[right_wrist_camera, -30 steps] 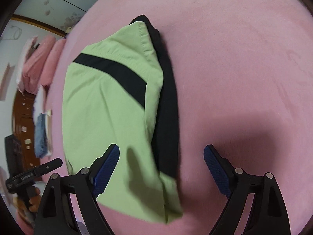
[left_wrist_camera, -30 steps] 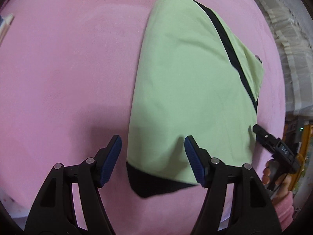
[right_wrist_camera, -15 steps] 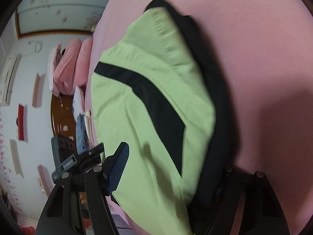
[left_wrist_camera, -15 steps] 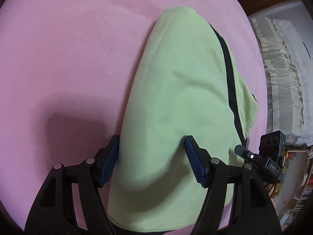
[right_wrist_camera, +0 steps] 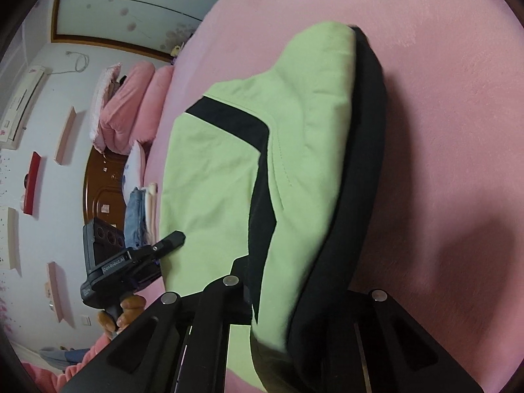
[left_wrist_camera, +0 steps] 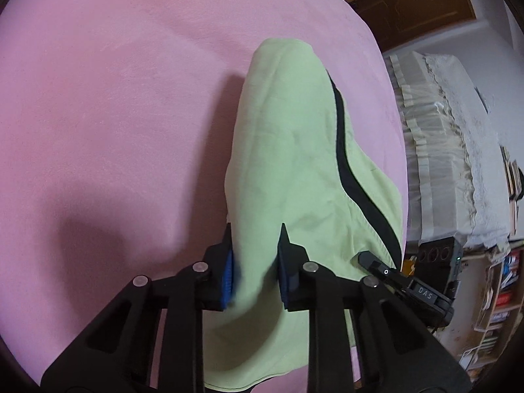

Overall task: Fold large clothes
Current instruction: 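Grasp the folded green bundle edge with both grippers and lift it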

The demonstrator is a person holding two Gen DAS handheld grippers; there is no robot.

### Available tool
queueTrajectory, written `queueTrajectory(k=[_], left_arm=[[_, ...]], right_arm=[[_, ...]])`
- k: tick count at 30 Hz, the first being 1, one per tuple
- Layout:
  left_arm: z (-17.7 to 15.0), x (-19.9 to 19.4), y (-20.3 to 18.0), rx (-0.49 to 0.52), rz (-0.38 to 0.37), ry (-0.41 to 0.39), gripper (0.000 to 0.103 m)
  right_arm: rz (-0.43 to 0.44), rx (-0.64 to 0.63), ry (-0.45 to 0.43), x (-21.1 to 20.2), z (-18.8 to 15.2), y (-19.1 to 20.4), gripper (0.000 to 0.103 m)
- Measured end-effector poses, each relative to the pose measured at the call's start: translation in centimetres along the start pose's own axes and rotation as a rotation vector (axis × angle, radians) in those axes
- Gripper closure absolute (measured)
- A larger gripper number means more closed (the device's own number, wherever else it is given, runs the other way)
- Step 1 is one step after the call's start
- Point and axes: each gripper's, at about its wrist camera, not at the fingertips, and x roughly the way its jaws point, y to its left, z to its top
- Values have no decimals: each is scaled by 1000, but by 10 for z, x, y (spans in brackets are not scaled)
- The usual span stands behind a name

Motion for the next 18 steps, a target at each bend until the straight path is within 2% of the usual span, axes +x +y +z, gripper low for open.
queueTrajectory(k=[2, 6, 10, 14, 18], left_arm=[[-11, -10, -5, -5, -22, -3, 85], [-35, -35, 1, -61, -96, -9, 85], [-74, -75, 25, -190, -151, -41, 86], [-112, -121, 49, -268, -137, -81, 86], [-135, -175, 77, -289, -114, -102, 86]], right_arm=[[-1, -30, -13, -13, -8, 10, 92], [-60, -147, -33, -46, -29, 39, 92], [-29, -128, -47, -80, -52, 52, 92], [21, -120, -49, -98, -84, 80, 92], [44, -172, -18, -97, -130, 131, 92]])
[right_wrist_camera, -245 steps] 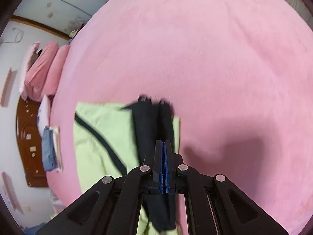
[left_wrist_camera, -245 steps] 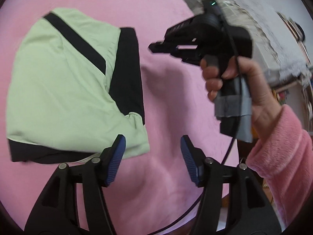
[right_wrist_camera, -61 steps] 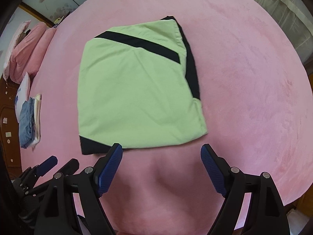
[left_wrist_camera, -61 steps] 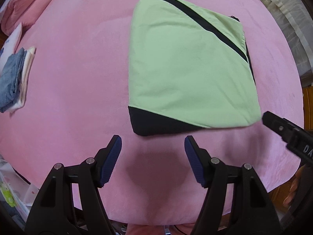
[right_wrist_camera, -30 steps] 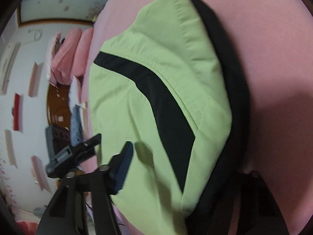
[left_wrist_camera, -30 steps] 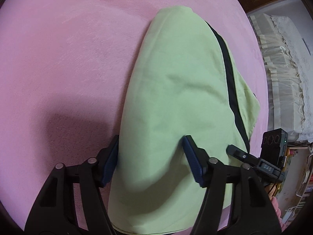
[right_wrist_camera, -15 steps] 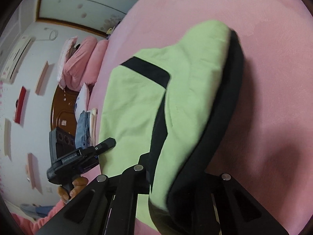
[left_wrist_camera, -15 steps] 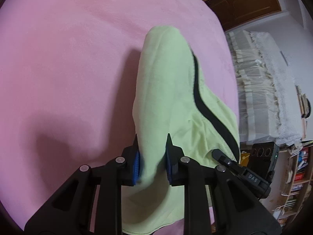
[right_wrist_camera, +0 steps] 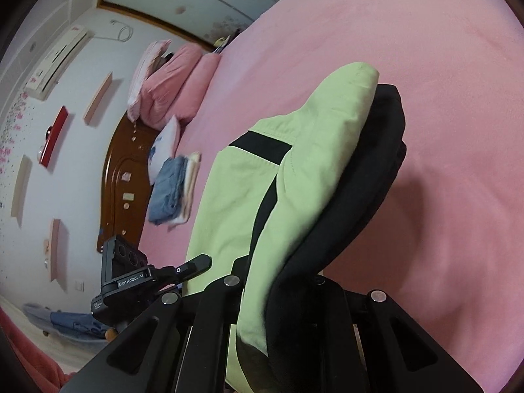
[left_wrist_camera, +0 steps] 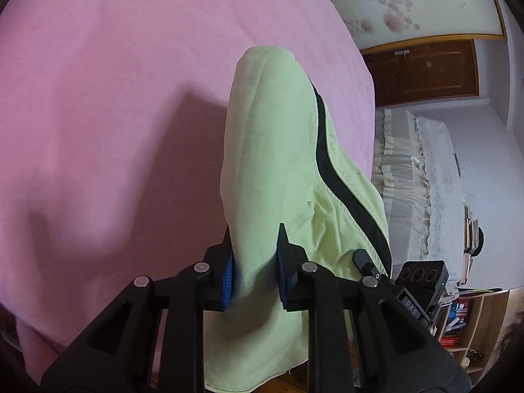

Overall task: Fold large clothes
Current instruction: 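Grasp the folded green bundle edge with both grippers and lift it, then carry the bundle with both grippers onto the clothes stack and release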

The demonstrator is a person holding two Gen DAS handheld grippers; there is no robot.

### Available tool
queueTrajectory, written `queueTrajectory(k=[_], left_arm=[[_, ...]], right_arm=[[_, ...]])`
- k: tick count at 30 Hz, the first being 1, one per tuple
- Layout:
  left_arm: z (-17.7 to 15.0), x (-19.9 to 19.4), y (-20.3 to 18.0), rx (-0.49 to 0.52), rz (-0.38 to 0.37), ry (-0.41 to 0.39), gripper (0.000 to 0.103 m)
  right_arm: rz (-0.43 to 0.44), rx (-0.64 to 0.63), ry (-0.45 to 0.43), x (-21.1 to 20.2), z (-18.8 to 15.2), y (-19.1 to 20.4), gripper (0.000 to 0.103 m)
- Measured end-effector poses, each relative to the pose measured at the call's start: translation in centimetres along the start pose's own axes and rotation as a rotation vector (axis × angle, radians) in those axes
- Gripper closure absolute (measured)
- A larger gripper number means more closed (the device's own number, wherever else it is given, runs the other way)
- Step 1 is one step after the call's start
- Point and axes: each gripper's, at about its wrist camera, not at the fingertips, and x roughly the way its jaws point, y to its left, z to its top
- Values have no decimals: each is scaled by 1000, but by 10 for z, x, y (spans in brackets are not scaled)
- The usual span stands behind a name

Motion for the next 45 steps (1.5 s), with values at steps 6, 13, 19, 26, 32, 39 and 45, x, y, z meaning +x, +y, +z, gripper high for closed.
queueTrajectory(k=[6, 13, 19, 26, 32, 39, 45], left_arm=[[30, -114, 26, 128, 133, -43, 85], [116, -245, 63, 225, 163, -193, 86], [226, -362, 68, 386, 159, -384, 86], [361, -469, 88, 514, 247, -556, 85], [491, -484, 141, 538, 353, -618, 85], [601, -365, 309, 341, 567, -371, 78], [605, -373, 333, 379, 489, -458, 70]], right_arm=[[98, -56, 50, 38, -39, 83, 92], [180, -163, 30, 151, -77, 234, 92], [331, -206, -13, 272, -91, 406, 92], [457, -312, -75, 406, -93, 596, 92], [544, -241, -100, 552, -68, 697, 92], [198, -158, 119, 725, -72, 657, 93], [199, -77, 161, 753, -113, 604, 87]])
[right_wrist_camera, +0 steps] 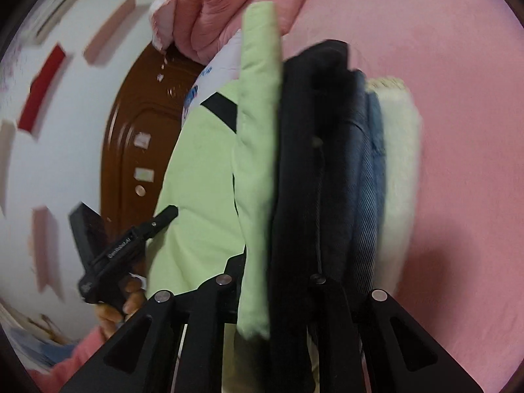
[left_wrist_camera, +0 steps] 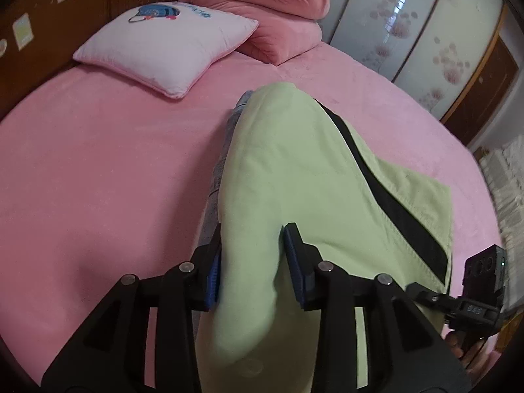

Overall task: Fold large clothes
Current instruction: 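Carry the bundle with both grippers onto the clothes stack and release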

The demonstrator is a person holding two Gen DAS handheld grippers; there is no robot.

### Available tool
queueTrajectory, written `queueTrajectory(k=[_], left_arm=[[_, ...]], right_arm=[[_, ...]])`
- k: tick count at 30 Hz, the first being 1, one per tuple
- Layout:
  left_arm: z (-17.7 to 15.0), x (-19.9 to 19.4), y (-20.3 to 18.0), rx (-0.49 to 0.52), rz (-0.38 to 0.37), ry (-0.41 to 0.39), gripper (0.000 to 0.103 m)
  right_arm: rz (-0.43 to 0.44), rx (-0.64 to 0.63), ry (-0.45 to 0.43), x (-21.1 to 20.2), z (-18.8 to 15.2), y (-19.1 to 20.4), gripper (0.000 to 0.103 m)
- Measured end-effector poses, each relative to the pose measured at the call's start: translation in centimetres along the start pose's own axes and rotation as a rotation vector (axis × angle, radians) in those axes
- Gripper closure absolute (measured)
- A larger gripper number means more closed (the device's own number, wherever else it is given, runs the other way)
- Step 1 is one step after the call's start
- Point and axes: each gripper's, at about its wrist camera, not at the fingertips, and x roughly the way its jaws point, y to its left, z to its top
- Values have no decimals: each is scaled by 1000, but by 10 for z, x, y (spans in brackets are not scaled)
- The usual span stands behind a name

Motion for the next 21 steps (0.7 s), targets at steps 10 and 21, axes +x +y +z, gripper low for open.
queueTrajectory(k=[10, 21], left_arm=[[-38, -11, -80, 104, 233, -55, 47], [-98, -105, -163, -2, 458, -188, 32]], right_arm=[[22, 72, 26, -24, -74, 7, 53], [-366, 154, 73, -142, -229, -11, 1]])
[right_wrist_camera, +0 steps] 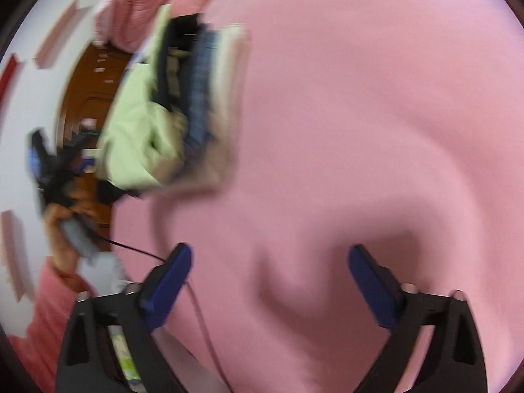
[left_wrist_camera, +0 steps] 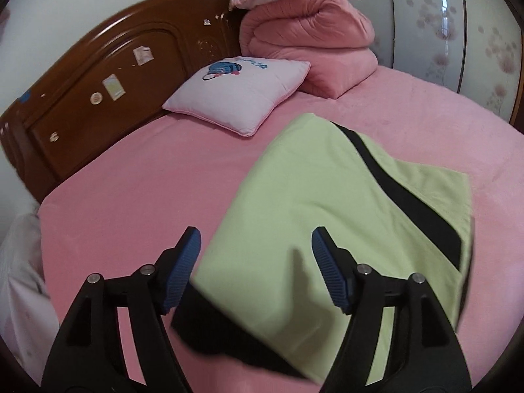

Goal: Fold large clothes

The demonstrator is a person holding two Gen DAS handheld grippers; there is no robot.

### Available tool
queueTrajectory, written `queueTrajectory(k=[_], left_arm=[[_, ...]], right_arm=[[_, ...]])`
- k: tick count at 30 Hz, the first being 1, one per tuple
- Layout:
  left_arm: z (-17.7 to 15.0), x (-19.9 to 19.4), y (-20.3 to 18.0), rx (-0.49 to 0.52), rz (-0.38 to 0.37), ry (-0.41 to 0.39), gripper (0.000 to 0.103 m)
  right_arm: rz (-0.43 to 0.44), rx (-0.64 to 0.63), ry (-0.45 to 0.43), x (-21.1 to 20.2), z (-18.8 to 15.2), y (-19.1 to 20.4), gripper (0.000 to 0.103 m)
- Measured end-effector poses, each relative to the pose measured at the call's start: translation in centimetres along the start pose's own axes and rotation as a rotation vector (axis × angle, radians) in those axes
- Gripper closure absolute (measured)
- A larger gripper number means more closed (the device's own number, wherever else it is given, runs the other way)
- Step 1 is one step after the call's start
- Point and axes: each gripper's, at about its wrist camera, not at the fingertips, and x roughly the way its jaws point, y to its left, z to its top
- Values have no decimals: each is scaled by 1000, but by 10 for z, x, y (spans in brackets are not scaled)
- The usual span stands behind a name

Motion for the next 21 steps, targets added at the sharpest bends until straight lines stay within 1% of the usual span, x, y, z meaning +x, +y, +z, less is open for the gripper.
queueTrajectory(k=[1, 2, 3, 4, 5, 6, 7, 8, 9, 10, 11, 12, 13, 14, 15, 16, 17, 19, 20, 21], left_arm=[[-9, -17, -4, 0, -6, 2, 28], [-18, -30, -8, 2, -11, 6, 27], [-32, -48, -14, 10, -9, 23, 27], [-45, -65, -19, 14, 2, 40, 27], [-60, -85, -25, 18, 11, 62, 27], [-78, -109, -31, 18, 9, 72, 27], [-97, -134, -39, 12, 4, 85, 27], [-115, -156, -46, 9, -5, 98, 27], [-135, -180, -56, 13, -29, 118, 27], [-158, -204, -69, 40, -72, 149, 26], [-177, -222, -82, 81, -107, 185, 26], [-205, -246, -102, 154, -138, 247, 26], [-224, -262, -115, 198, -145, 284, 26], [-243, -280, -128, 239, -146, 312, 26], [-268, -310, -144, 292, -152, 335, 26], [-283, -330, -153, 319, -160, 349, 26], [-301, -355, -164, 352, -178, 374, 26], [-326, -398, -182, 390, -228, 439, 26], [-333, -416, -189, 398, -258, 459, 26], [-341, -437, -197, 401, -287, 470, 26]], right_arm=[[-54, 18, -5, -10, -22, -12, 1], [-89, 27, -2, -23, -26, -40, 1], [-154, 27, 14, -32, -49, -48, 1], [-207, 23, 26, -43, -62, -60, 1], [-243, 19, 28, -58, -72, -92, 1], [-289, 13, 24, -70, -90, -105, 1], [-311, 10, 20, -84, -100, -130, 1], [-321, 8, 11, -91, -114, -133, 1], [-319, 8, -4, -102, -134, -140, 1], [-305, 14, -13, -112, -149, -146, 1], [-292, 31, -12, -122, -164, -157, 1], [-285, 50, -3, -137, -172, -179, 1], [-283, 77, 3, -153, -190, -192, 1], [-279, 94, -3, -172, -195, -213, 1], [-270, 117, -21, -194, -216, -223, 1], [-270, 130, -29, -219, -221, -246, 1], [-284, 139, -38, -242, -241, -255, 1], [-320, 139, -36, -280, -263, -261, 1], [-354, 136, -37, -304, -280, -267, 1], [-371, 138, -42, -317, -283, -261, 1]])
